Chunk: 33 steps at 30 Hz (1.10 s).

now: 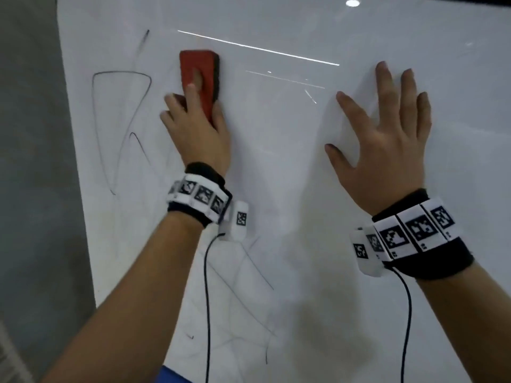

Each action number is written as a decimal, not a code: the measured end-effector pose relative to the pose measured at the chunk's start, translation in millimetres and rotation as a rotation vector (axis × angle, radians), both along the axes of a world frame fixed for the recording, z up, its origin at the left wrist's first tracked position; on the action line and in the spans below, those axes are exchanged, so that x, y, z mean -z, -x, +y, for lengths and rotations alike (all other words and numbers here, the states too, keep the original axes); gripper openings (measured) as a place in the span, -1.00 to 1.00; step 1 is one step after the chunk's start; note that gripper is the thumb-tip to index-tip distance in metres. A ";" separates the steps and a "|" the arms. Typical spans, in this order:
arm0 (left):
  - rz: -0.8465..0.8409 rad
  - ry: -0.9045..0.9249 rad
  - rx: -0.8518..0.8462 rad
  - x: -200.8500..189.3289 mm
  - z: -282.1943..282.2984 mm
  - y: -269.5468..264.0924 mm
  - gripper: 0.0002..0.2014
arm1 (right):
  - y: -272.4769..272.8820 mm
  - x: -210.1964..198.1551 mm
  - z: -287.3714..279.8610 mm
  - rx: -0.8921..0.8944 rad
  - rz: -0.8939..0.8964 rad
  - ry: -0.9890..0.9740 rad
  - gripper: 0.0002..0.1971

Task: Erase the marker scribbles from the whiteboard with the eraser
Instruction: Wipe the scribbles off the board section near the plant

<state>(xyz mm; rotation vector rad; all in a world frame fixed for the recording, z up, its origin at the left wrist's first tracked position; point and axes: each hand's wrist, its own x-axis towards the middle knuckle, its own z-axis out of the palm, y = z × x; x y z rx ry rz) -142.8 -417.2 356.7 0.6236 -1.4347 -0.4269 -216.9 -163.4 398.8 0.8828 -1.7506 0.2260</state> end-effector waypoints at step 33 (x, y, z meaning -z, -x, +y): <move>-0.052 -0.316 -0.019 -68.1 -245.2 -72.1 -0.54 | -13.1 13.2 -90.5 -0.005 0.066 -0.128 -0.33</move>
